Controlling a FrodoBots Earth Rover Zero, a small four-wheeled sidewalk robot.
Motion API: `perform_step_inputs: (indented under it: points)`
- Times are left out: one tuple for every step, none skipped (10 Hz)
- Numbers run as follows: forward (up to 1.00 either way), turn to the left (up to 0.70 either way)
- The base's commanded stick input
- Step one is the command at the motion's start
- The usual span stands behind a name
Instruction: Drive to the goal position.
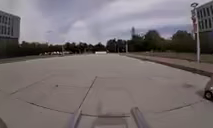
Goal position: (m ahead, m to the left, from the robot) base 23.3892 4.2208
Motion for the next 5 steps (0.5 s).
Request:
perform_step_inputs:
  points:
    - [1.0, -0.07]
    - [1.0, -0.27]
    - [1.0, -0.27]
    - [1.0, -0.27]
    - [1.0, -0.27]
